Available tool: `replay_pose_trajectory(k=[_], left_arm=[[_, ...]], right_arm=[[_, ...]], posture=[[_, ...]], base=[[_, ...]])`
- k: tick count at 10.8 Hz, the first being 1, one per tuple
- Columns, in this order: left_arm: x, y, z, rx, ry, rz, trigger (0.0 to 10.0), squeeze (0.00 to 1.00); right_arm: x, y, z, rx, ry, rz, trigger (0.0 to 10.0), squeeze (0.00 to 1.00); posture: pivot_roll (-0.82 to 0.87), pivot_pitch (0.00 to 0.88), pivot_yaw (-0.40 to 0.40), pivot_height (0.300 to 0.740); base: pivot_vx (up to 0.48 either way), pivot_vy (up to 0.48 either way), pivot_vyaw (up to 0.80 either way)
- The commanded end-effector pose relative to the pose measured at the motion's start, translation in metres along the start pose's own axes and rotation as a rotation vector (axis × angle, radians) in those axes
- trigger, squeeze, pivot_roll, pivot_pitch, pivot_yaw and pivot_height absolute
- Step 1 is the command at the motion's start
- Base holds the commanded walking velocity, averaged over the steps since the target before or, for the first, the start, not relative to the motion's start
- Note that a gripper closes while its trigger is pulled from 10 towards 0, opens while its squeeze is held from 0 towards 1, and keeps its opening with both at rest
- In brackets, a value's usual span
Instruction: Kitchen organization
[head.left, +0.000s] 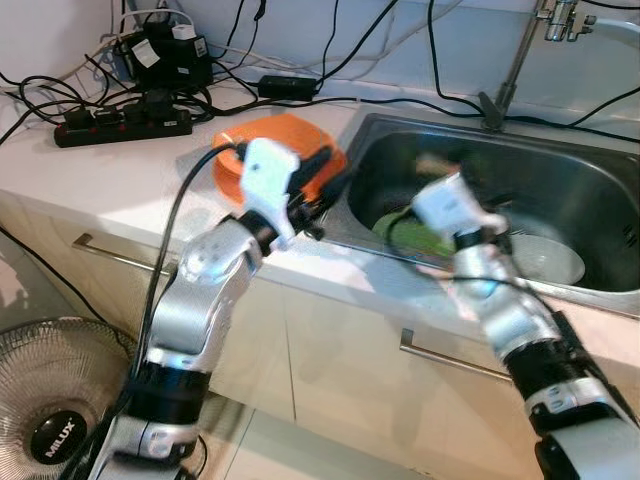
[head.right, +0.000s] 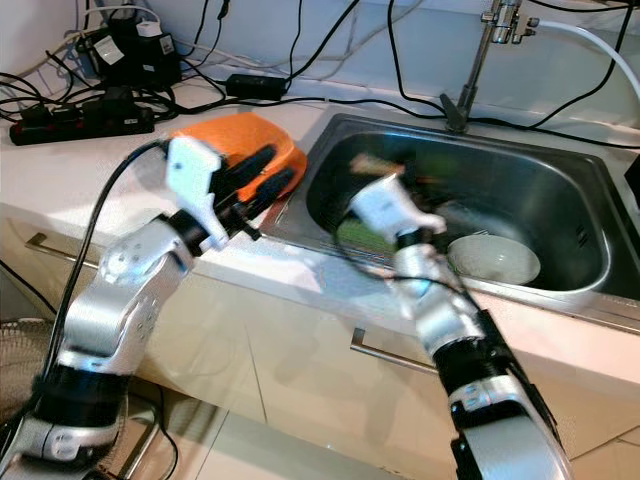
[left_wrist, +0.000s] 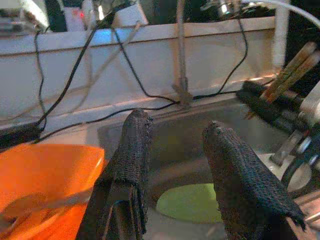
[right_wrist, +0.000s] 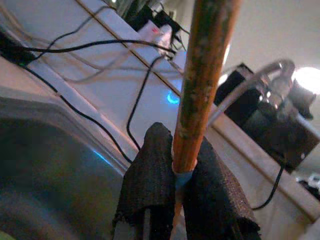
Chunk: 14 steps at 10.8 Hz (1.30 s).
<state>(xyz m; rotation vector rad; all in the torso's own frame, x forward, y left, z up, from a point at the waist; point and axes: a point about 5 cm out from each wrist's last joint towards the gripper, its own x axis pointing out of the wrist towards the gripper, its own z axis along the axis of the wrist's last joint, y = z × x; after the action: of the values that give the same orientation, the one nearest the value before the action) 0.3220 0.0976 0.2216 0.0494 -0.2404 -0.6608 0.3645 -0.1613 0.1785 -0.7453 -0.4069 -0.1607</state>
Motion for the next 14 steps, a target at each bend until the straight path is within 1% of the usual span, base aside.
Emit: replay_pose_trajectory(k=[1,2,3,4,5,6,7,9,10,11,14], left_arm=[[-0.003,0.004,-0.004,0.009,0.003,0.033,10.0,0.0],[-0.006,0.003,-0.013,0.036,0.035,0.044,10.0,0.0],[-0.007,0.0,-0.021,0.043,0.051,0.045,10.0,0.0],[-0.01,-0.004,-0.032,0.03,0.082,0.04,10.0,0.0],[-0.011,-0.009,-0.04,0.019,0.108,0.029,10.0,0.0],[-0.011,-0.015,-0.045,0.028,0.125,0.015,10.0,0.0],[-0.011,-0.02,-0.05,0.024,0.134,0.004,10.0,0.0],[-0.011,-0.027,-0.053,0.01,0.138,-0.009,10.0,0.0],[-0.016,-0.034,-0.064,0.019,0.191,-0.021,10.0,0.0],[-0.018,-0.037,-0.067,0.019,0.21,-0.036,10.0,0.0],[-0.02,-0.041,-0.074,0.006,0.243,-0.03,10.0,0.0]], right_arm=[[0.01,-0.009,0.007,0.067,0.008,-0.027,10.0,0.0],[0.016,-0.013,0.006,0.197,0.063,-0.032,10.0,0.0],[0.018,-0.012,0.003,0.298,0.12,-0.012,10.0,0.0],[0.021,-0.007,-0.001,0.421,0.205,0.02,10.0,0.0],[0.024,-0.004,-0.008,0.524,0.289,0.036,10.0,0.0],[0.026,-0.001,-0.013,0.585,0.356,0.057,10.0,0.0],[0.027,0.005,-0.014,0.62,0.394,0.101,10.0,0.0],[0.027,0.012,-0.016,0.646,0.428,0.135,10.0,0.0],[0.022,0.028,-0.02,0.692,0.506,0.205,10.0,0.0],[0.02,0.033,-0.021,0.697,0.527,0.226,10.0,0.0],[0.011,0.047,-0.024,0.695,0.572,0.272,10.0,0.0]], posture=[[0.2,0.035,0.013,0.74],[0.2,0.037,0.009,0.74],[0.2,0.037,0.005,0.74],[0.19,0.036,0.003,0.74],[0.19,0.03,-0.002,0.74],[0.19,0.023,-0.004,0.74],[0.19,0.016,-0.007,0.74],[0.19,0.011,-0.009,0.74],[0.19,0.0,-0.006,0.74],[0.2,0.0,-0.004,0.74],[0.2,0.0,-0.001,0.74]], base=[[0.0,0.0,0.0],[0.0,0.0,0.0],[0.0,0.0,0.0],[0.0,0.0,0.0],[0.0,0.0,0.0],[0.0,0.0,0.0],[0.0,0.0,0.0],[0.0,0.0,0.0],[0.0,0.0,0.0],[0.0,0.0,0.0],[0.0,0.0,0.0]])
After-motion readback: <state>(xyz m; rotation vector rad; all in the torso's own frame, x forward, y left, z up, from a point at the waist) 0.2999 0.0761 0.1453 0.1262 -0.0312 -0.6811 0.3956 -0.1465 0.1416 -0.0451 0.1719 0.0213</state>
